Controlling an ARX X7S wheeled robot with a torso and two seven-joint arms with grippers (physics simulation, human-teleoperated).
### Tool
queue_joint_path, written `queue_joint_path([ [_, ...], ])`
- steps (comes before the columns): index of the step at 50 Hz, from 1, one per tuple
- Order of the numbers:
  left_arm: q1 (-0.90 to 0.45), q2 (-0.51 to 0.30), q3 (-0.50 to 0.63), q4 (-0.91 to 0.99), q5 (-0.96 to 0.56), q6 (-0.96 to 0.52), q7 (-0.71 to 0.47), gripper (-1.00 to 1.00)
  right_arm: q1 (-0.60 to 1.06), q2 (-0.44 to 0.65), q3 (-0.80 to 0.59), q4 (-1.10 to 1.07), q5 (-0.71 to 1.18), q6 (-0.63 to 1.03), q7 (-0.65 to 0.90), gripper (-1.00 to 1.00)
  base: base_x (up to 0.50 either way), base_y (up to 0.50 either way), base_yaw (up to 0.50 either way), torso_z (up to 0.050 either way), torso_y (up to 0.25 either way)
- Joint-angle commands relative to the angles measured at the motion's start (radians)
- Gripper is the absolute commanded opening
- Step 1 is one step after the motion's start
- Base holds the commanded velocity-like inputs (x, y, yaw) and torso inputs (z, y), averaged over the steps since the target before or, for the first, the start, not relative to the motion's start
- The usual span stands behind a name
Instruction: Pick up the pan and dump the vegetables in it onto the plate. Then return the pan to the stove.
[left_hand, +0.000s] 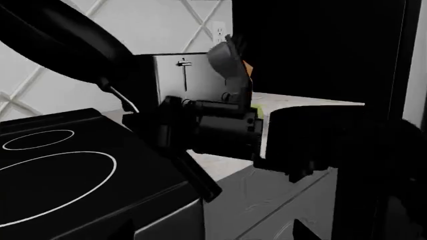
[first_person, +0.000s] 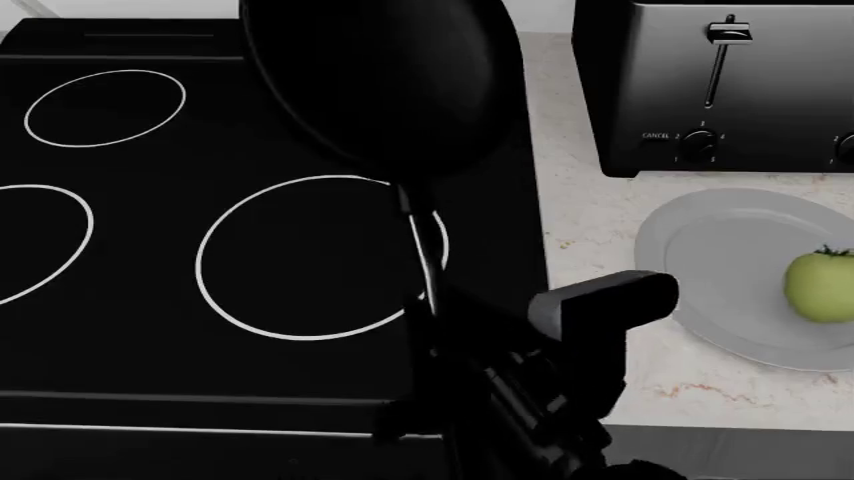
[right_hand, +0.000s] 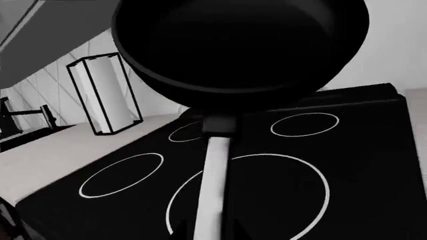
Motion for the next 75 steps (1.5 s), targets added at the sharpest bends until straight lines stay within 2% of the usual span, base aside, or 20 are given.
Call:
queue_joint_path([
  [1, 0.015, -0.006, -0.018, -0.053, -0.030, 0.052, 0.008, 1.00, 0.160, 0.130, -0.090, -0.324, 0.065, 0.432, 0.306, -1.00, 0.00, 0.00, 0.00, 0.000, 0.000],
  [8, 0.008, -0.004, -0.031, -0.062, -0.045, 0.055, 0.003, 1.00, 0.229, 0.134, -0.126, -0.296, 0.115, 0.607, 0.340, -1.00, 0.00, 0.00, 0.00, 0.000, 0.003],
  [21, -0.003, -0.003, -0.027, -0.067, -0.054, 0.047, 0.002, 1.00, 0.275, 0.138, -0.069, -0.355, 0.225, 0.809, 0.428, -1.00, 0.00, 0.00, 0.00, 0.001, 0.002],
  [28, -0.010, -0.001, -0.032, -0.075, -0.061, 0.044, -0.003, 1.00, 0.303, 0.130, -0.112, -0.290, 0.212, 0.798, 0.399, -1.00, 0.00, 0.00, 0.00, 0.000, 0.003],
  [37, -0.010, -0.003, -0.038, -0.071, -0.065, 0.042, -0.013, 1.00, 0.312, 0.117, -0.114, -0.273, 0.244, 0.863, 0.425, -1.00, 0.00, 0.00, 0.00, 0.001, 0.003],
  [57, -0.006, -0.016, -0.050, -0.037, -0.075, 0.036, -0.033, 1.00, 0.229, 0.148, -0.169, -0.139, 0.145, 0.637, 0.324, -1.00, 0.00, 0.00, 0.00, 0.001, 0.003],
  [75, 0.005, -0.026, -0.051, -0.025, -0.092, 0.042, -0.039, 1.00, 0.295, 0.102, -0.307, 0.050, 0.036, 0.501, 0.215, -1.00, 0.00, 0.00, 0.00, 0.001, 0.003],
])
